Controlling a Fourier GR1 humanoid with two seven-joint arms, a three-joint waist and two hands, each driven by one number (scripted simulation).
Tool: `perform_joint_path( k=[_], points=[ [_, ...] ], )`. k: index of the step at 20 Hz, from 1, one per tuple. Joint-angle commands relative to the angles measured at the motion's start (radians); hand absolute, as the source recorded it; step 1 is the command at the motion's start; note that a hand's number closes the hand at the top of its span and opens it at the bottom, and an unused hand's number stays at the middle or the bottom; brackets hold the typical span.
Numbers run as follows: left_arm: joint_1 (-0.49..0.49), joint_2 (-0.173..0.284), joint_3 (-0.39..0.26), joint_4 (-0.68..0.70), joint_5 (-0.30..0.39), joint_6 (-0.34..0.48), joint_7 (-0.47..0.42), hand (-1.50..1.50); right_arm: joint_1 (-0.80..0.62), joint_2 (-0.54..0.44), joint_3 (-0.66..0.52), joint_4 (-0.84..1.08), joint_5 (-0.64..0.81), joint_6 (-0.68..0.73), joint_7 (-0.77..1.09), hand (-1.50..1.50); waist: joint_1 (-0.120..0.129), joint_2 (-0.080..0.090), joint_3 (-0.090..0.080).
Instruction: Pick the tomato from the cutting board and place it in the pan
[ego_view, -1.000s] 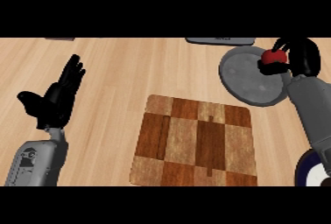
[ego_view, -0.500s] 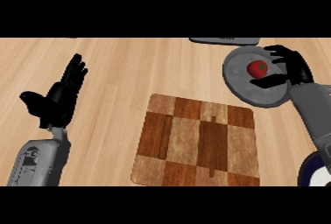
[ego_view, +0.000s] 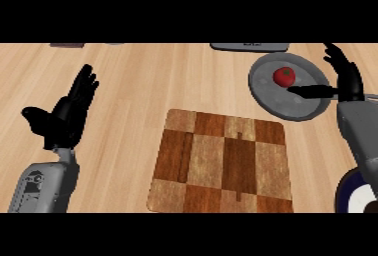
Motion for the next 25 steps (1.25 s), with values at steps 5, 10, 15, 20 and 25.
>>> perform_joint_path(
  k=[5,10,15,20,25],
  points=[
    [0.044,-0.003,0.024,0.029,-0.020,0.035,-0.034,0.00,0.109,-0.097,-0.104,-0.007,-0.161,0.358,-0.173,-1.50,-0.060,-0.022,-0.004],
    [0.086,0.048,0.060,-0.043,0.021,-0.007,0.012,0.00,0.247,-0.133,-0.081,-0.109,-0.199,0.525,-0.238,-1.50,-0.081,-0.038,-0.006],
    [0.056,0.042,0.051,-0.032,-0.003,0.017,0.041,0.00,0.380,-0.105,-0.062,-0.319,-0.261,0.611,-0.166,-1.50,-0.098,-0.041,-0.008],
    [0.082,0.002,0.038,-0.031,-0.012,0.042,0.006,0.00,0.544,-0.068,-0.062,-0.583,-0.343,0.709,-0.056,-1.50,-0.102,-0.041,-0.008],
    [0.076,0.052,0.063,-0.012,0.011,-0.016,-0.020,0.00,0.702,0.015,-0.043,-0.965,-0.389,0.670,0.159,-1.50,-0.087,-0.034,-0.008]
  ],
)
